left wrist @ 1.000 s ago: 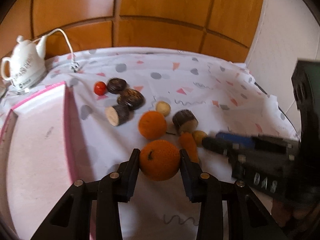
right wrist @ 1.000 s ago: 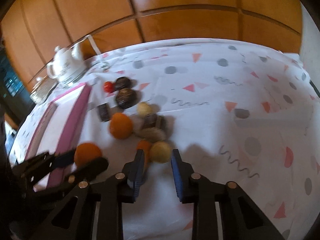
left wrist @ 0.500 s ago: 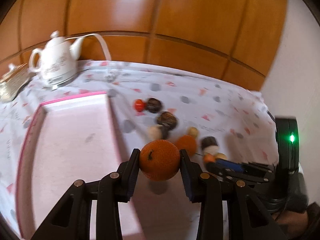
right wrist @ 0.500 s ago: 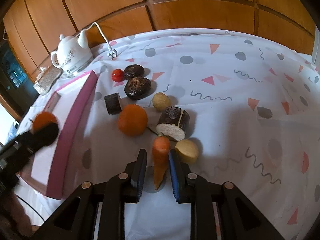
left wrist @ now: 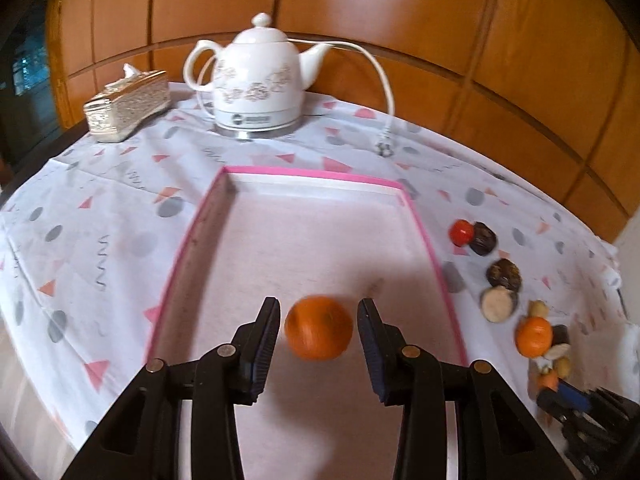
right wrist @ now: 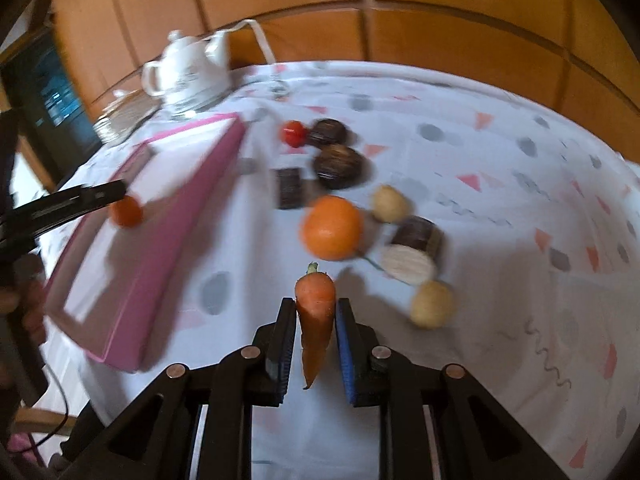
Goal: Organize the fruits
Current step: 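Carry the orange into the pink tray and release with left while right grasps the carrot, then lower the carrot into the pink tray and open the right gripper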
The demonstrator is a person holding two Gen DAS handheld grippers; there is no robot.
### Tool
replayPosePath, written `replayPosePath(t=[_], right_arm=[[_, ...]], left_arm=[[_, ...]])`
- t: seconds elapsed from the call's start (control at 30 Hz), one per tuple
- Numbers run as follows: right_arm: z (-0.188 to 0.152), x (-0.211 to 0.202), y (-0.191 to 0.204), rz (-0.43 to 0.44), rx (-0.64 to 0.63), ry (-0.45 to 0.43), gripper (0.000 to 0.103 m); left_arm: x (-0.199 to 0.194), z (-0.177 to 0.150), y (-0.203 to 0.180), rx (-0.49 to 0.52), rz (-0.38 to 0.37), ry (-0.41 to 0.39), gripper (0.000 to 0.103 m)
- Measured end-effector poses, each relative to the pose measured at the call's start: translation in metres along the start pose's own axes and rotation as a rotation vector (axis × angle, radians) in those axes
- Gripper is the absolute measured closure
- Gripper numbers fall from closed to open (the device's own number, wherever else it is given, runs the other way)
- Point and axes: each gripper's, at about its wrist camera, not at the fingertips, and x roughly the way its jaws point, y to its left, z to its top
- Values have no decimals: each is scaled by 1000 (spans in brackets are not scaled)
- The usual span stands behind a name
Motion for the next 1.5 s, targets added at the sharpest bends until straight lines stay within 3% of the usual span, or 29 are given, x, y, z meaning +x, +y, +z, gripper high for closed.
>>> replayPosePath(t=[0.07, 0.1, 0.23, 0.37, 0.6, 1.0, 1.07, 1.3, 1.5], right_arm=[[4, -2, 11, 18, -29, -8, 83], [6, -2, 15, 28, -38, -12, 83], [17, -3, 33, 73, -71, -22, 83], [28, -3, 57, 141, -105, -31, 83], [44, 9, 98, 207, -168, -26, 83], [57, 29, 119, 194, -156, -15, 82], [56, 29, 119, 195, -140, -15, 75], [47, 17, 108, 176, -89, -42, 74], [36, 1, 71, 124, 16, -63, 73]], left_arm=[[-3, 2, 5, -3, 11, -12, 56], [-5, 2, 5, -5, 21, -17, 46], [-15, -1, 6, -39, 28, -30, 27], [-25, -5, 3, -37, 48, -55, 14], [-33, -10, 9, -60, 49, -55, 14], [-37, -19, 32, -118, 64, -37, 14], [-38, -20, 34, -124, 68, -39, 14], [-44, -19, 27, -99, 40, -57, 14], [-48, -17, 7, -39, 2, -67, 14]])
